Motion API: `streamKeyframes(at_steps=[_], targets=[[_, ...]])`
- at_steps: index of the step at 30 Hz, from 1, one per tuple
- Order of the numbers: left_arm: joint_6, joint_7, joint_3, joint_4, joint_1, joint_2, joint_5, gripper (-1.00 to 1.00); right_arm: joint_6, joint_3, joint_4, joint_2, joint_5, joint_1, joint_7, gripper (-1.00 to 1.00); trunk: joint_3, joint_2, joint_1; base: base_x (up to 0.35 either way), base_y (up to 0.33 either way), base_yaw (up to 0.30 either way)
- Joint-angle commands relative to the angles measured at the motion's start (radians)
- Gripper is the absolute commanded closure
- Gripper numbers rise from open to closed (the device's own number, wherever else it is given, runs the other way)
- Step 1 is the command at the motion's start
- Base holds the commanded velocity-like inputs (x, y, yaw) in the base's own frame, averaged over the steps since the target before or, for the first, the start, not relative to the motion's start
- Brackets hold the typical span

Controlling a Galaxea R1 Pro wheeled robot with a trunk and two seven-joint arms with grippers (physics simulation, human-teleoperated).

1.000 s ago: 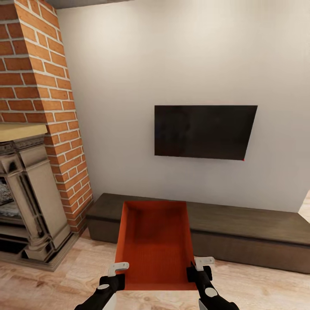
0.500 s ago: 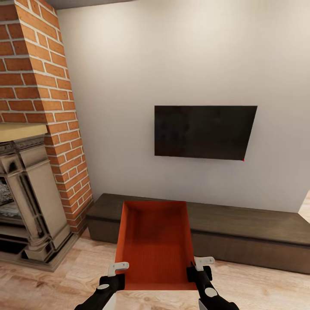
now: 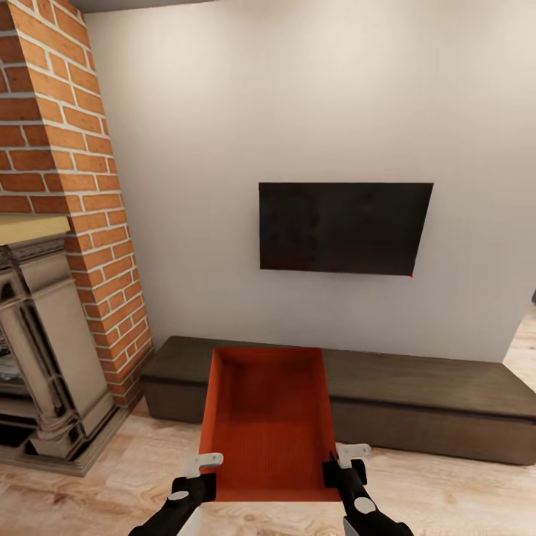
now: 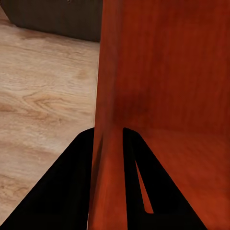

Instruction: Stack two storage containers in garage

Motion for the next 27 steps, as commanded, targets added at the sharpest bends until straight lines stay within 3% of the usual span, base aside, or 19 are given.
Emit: streamKeyframes(at_steps=[1,27], targets=[[0.003,0.035,0.01,0.001,0.0,0.002,0.012,1.0,-0.038,-0.007,-0.001,-0.001,-0.007,-0.002,-0.057,1.0,-0.002,-0.001,0.0,0.0,0.0,-0.269],[0.003,0.034,0.011,0.0,-0.001,0.003,0.012,1.0,-0.039,-0.007,-0.003,-0.004,-0.016,-0.002,-0.048,1.0,-0.002,-0.001,0.0,0.0,0.0,-0.288]])
